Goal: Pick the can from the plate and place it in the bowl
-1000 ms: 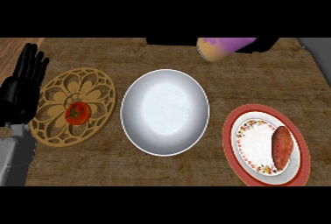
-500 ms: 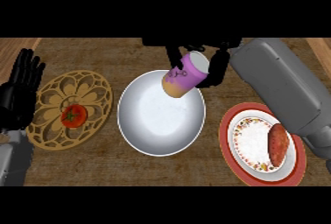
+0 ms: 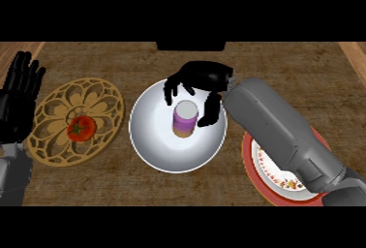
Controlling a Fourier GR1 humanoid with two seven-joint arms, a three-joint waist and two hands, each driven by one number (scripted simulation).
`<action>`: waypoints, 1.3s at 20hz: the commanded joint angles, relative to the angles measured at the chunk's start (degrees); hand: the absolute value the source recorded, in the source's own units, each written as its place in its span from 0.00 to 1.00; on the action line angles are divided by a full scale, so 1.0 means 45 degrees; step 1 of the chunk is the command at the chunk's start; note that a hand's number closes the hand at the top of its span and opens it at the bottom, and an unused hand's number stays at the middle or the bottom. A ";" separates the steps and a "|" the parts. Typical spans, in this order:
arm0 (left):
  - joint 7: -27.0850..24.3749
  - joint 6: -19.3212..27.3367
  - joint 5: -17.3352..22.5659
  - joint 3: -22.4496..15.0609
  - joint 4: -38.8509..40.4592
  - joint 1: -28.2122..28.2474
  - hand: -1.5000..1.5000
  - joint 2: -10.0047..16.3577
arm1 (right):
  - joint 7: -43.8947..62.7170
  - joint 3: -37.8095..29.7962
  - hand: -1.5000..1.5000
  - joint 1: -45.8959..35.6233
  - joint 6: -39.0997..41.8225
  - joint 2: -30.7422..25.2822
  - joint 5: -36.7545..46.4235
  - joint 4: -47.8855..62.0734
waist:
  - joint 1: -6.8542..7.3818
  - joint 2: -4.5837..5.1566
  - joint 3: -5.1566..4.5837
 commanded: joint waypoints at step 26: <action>-0.0019 -0.0323 -0.0050 -0.0185 -0.0142 -0.0620 0.50 -0.0104 | -0.1611 -0.7340 0.00 -0.2228 0.1024 -0.1642 -0.4382 0.7280 | 0.1013 0.0528 0.0025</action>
